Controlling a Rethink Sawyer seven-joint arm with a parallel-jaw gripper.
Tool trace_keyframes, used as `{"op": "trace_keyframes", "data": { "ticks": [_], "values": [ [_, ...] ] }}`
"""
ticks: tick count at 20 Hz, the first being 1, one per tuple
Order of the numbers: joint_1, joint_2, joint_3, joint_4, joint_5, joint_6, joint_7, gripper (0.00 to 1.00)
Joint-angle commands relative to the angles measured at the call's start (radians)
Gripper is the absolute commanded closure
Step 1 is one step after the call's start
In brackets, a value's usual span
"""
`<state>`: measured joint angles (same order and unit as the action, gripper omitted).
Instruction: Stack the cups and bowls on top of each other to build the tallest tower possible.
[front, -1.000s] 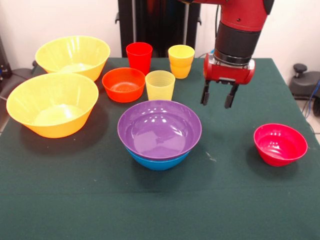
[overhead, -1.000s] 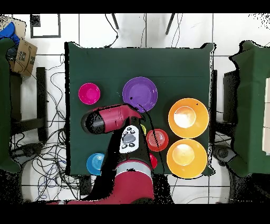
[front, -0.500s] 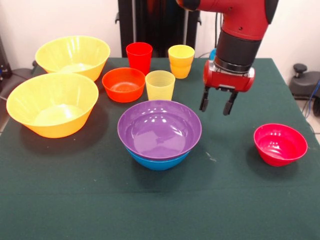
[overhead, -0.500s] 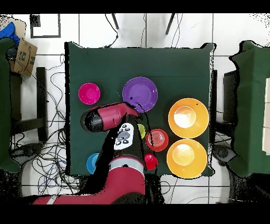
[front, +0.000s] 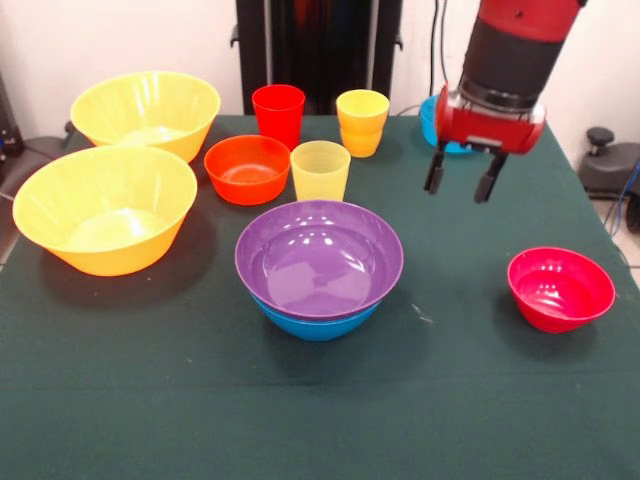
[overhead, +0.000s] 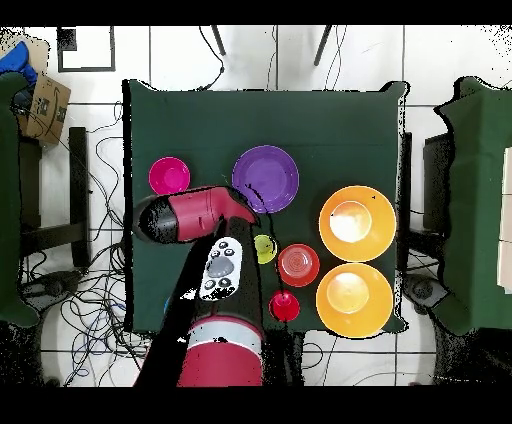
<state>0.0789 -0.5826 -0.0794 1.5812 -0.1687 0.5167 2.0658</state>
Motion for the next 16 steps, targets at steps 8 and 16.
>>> {"op": "trace_keyframes", "data": {
  "ticks": [8, 16],
  "values": [
    [0.064, 0.065, 0.021, -0.154, 0.08, 0.101, 0.187, 0.0],
    [0.121, 0.189, -0.042, -0.257, 0.094, 0.09, 0.219, 0.0]
  ]
}}
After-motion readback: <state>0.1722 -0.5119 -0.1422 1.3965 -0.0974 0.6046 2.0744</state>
